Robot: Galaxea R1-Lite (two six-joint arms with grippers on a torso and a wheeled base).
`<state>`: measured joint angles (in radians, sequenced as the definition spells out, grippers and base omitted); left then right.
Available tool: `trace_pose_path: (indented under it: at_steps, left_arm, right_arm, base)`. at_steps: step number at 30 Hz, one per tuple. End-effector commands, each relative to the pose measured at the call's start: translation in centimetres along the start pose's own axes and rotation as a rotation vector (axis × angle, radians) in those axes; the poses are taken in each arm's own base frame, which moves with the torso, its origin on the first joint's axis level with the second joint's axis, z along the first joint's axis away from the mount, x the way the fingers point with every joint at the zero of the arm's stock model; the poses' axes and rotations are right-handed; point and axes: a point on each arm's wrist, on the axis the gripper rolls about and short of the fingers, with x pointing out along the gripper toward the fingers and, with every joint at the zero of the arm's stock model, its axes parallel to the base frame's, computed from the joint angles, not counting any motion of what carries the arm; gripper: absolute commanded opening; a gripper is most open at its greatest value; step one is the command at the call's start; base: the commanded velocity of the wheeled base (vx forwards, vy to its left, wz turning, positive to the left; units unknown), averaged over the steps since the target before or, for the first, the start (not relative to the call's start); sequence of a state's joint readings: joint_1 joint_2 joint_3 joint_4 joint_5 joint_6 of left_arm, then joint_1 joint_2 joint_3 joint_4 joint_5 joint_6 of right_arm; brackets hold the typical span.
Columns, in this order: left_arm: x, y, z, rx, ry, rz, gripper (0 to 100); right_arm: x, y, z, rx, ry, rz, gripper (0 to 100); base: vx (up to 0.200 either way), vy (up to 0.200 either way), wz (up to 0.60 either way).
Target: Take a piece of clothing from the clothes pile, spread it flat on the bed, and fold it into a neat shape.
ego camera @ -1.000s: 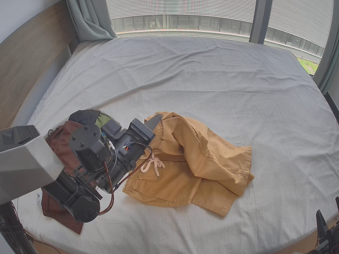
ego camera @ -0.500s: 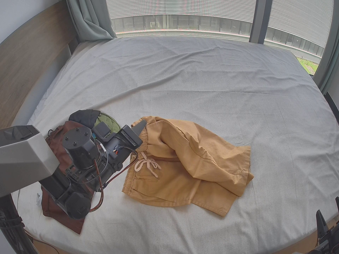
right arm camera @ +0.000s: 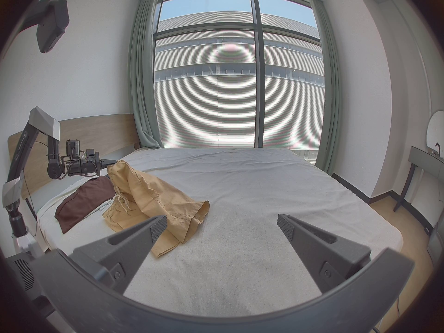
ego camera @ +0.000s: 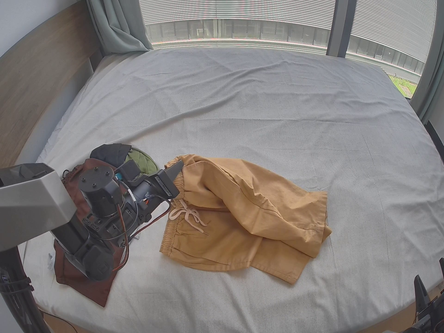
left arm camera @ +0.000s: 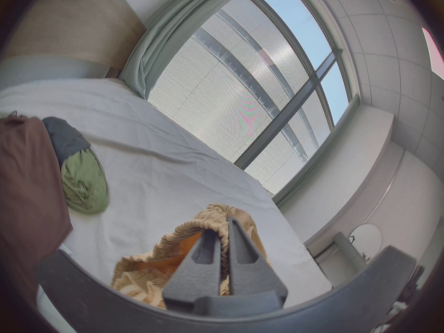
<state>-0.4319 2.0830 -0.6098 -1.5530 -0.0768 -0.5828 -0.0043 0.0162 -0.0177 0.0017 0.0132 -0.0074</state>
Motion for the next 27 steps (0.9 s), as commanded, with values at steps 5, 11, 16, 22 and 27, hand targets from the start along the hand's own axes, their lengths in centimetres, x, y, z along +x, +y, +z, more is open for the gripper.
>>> trace_pose_path:
  at_steps: [5,11,16,22,27]
  left_arm:
    - [-0.6,1.8,-0.4,0.124,0.042,0.034,0]
    - [-0.7,2.8,-0.1,0.175,0.043,0.050,0]
    - [-1.3,3.7,0.1,0.210,0.068,0.052,0]
    - [-1.9,5.2,0.8,0.267,0.075,0.073,0]
    - [-1.9,6.0,0.8,0.267,0.080,0.087,0]
  right_arm:
    - [0.0,0.0,-0.5,0.000,0.003,0.000,100]
    - [0.0,0.0,-0.5,0.000,0.003,0.000,100]
    - [0.0,0.0,-0.5,-0.002,0.001,0.000,100]
    - [0.0,0.0,-0.5,-0.005,0.001,0.000,100]
    - [0.0,0.0,-0.5,-0.009,0.001,0.003,100]
  base:
    - [0.000,0.000,0.00]
    - [0.000,0.000,0.00]
    - [0.000,0.000,0.00]
    - [0.000,0.000,0.00]
    - [0.000,0.000,0.00]
